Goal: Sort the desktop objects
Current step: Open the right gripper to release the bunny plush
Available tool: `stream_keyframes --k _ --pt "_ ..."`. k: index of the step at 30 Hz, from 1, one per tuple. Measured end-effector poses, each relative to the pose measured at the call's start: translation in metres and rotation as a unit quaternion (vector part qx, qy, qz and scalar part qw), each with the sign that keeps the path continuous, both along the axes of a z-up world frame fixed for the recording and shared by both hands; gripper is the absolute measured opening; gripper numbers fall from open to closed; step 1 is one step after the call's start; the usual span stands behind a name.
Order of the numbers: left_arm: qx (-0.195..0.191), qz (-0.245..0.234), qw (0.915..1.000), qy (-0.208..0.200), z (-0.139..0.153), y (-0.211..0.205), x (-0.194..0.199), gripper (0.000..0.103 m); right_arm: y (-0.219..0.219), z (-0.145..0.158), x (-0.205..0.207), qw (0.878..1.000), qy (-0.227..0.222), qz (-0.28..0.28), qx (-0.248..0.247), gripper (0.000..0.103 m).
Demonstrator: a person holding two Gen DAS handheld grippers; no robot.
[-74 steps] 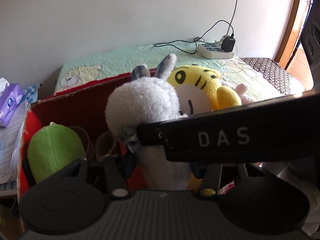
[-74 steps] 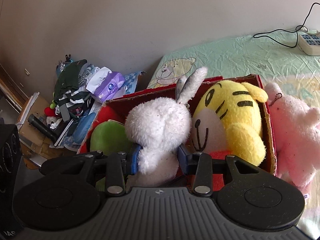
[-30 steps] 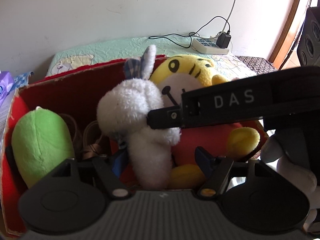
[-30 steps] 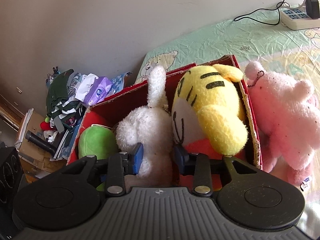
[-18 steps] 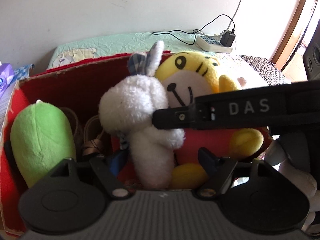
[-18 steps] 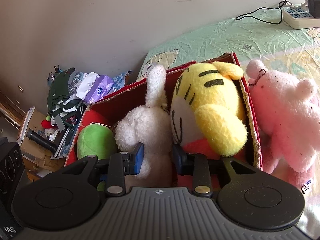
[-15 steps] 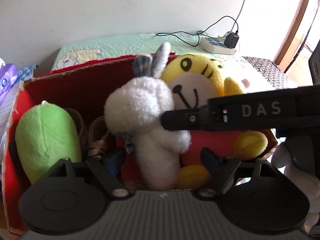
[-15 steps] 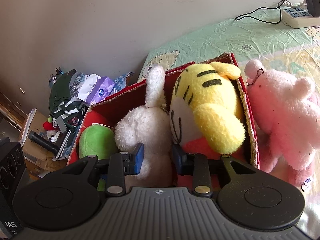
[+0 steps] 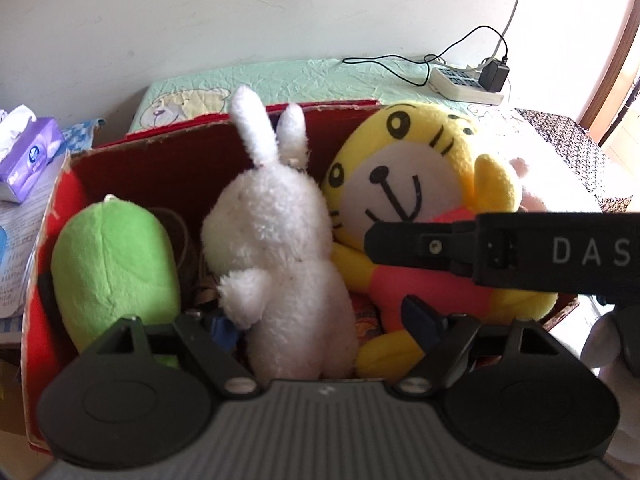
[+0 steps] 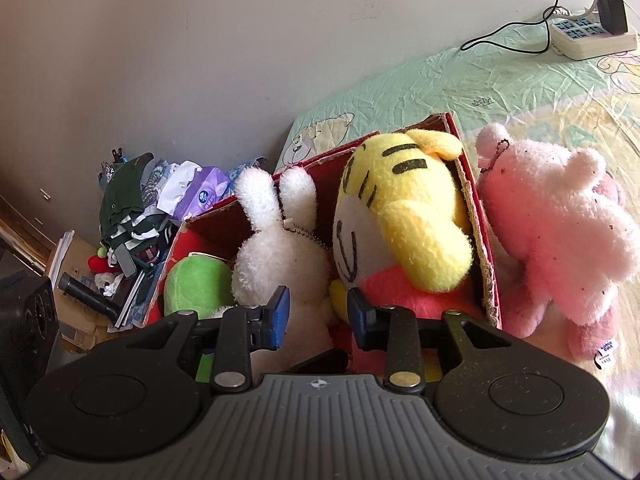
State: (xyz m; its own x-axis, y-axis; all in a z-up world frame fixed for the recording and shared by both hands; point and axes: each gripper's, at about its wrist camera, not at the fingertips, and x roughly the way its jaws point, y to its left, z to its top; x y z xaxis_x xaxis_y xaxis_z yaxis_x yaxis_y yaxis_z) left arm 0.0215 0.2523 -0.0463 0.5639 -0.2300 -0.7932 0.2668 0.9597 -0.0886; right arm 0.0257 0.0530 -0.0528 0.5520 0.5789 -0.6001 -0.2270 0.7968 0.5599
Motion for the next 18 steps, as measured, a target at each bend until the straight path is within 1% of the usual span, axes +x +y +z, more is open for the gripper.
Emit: stream_keyframes --k 7,11,12,15,18 --pt "0.004 -0.013 0.9997 -0.022 0.011 -0.016 -0.011 0.085 -0.011 0.006 -0.011 1.000 -0.013 -0.019 0.018 0.036" --pt "0.017 -0.026 0.9990 -0.032 0.010 -0.027 -0.013 0.094 -0.017 0.010 -0.017 0.999 -0.022 -0.028 0.026 0.035" --pt "0.024 -0.024 0.9990 -0.029 0.008 -0.030 -0.012 0.094 -0.018 0.011 -0.018 0.999 -0.025 -0.028 0.024 0.035" --pt "0.020 -0.031 0.9987 -0.036 0.010 -0.032 -0.016 0.094 -0.019 0.012 -0.024 0.999 -0.036 -0.032 0.009 0.037" --pt "0.022 -0.032 0.9982 -0.046 0.012 -0.034 -0.021 0.093 -0.019 0.013 -0.025 0.999 -0.045 -0.027 -0.006 0.037"
